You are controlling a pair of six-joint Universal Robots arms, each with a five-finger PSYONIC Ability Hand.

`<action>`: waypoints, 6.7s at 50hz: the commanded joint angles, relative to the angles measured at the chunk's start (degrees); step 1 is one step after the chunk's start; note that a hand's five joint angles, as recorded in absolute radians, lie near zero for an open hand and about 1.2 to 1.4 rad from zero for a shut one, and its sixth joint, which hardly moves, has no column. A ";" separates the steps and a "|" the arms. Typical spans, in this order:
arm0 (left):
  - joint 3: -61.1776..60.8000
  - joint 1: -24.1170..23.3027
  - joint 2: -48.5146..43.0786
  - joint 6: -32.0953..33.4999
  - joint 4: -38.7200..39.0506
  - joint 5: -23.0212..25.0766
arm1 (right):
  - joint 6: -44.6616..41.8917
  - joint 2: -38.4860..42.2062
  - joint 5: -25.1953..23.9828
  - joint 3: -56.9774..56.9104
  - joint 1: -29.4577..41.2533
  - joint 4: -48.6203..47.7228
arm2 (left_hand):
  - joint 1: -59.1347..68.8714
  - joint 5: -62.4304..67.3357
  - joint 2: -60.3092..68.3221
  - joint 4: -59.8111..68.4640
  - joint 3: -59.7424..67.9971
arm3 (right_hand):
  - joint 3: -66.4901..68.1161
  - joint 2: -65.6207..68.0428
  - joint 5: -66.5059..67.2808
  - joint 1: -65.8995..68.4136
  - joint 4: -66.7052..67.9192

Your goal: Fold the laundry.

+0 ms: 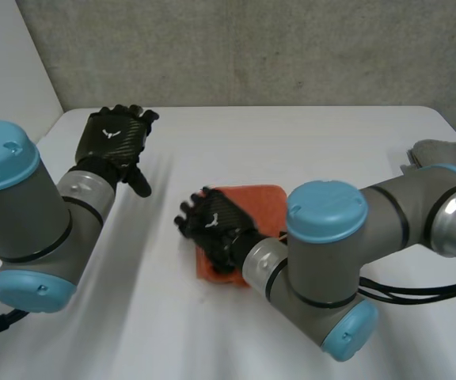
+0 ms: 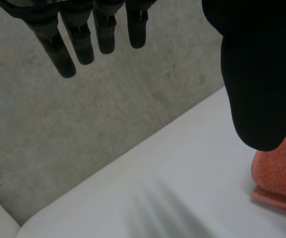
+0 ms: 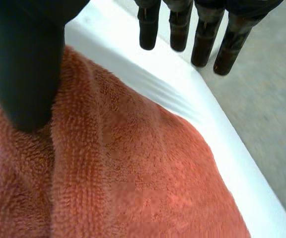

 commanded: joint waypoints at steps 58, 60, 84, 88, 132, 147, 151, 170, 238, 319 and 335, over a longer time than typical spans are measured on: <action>15.10 -15.40 -8.62 -6.58 -20.09 -5.59 | 27.31 -13.74 4.88 8.16 -20.10 6.40 | -0.67 -2.38 -1.32 -1.31 -1.60 | -3.57 -3.46 -4.78 -1.98 -3.90; 13.96 -14.79 -6.51 -6.58 -20.00 -5.41 | 29.16 -16.11 5.58 10.01 -21.50 6.57 | -0.67 -2.38 -1.32 -1.31 -1.61 | -3.57 -3.46 -4.78 -1.98 -3.90; 3.68 -12.15 0.70 -6.93 -14.73 0.83 | 34.69 -17.61 -0.13 27.94 -25.90 1.39 | -0.84 -2.55 -1.49 -1.48 -1.77 | -0.81 -0.70 -2.01 0.79 -1.13; 3.59 -12.32 0.70 -6.93 -14.56 0.83 | 38.65 -16.39 -0.13 27.94 -25.64 -0.10 | -0.84 -2.55 -1.49 -1.48 -1.77 | 1.38 1.49 0.18 2.98 1.06; 1.92 -12.32 3.86 -7.20 -14.56 11.55 | 48.23 -4.96 4.35 21.09 -17.64 -6.43 | -0.50 -2.21 -1.15 -1.14 -1.44 | 3.74 3.85 2.54 5.34 3.42; 1.83 -12.15 3.86 -7.20 -14.47 11.46 | 47.53 -3.20 6.99 20.39 -15.18 -8.63 | -0.50 -2.21 -1.15 -1.14 -1.44 | 10.13 10.24 8.92 11.72 9.80; 1.83 -12.15 3.86 -7.20 -14.55 11.46 | 47.44 -2.85 7.52 19.86 -15.18 -8.63 | -0.50 -2.21 -1.15 -1.14 -1.44 | 11.49 11.60 10.28 13.08 11.16; 1.39 -11.53 3.86 -7.20 -14.47 11.37 | 21.17 -13.49 9.63 21.00 -6.22 -7.93 | -0.50 -2.21 -1.15 -1.14 -1.44 | 4.92 5.03 3.71 6.52 4.59; 0.86 -11.01 3.86 -7.20 -13.94 11.37 | 13.61 4.80 11.91 6.24 -3.75 -10.65 | -0.50 -2.21 -1.15 -1.14 -1.44 | 53.01 53.12 51.80 54.61 52.69; 0.07 -9.77 3.95 -7.37 -12.97 11.20 | 5.79 8.74 -18.74 -21.73 -57.62 -10.04 | -0.67 -2.38 -1.32 -1.31 -1.61 | 66.43 66.54 65.22 68.02 66.10; -0.02 -9.77 3.69 -7.37 -12.97 11.20 | 0.16 13.76 -24.30 -19.96 -64.04 -7.49 | -0.67 -2.38 -1.32 -1.31 -1.61 | 66.43 66.54 65.22 68.02 66.10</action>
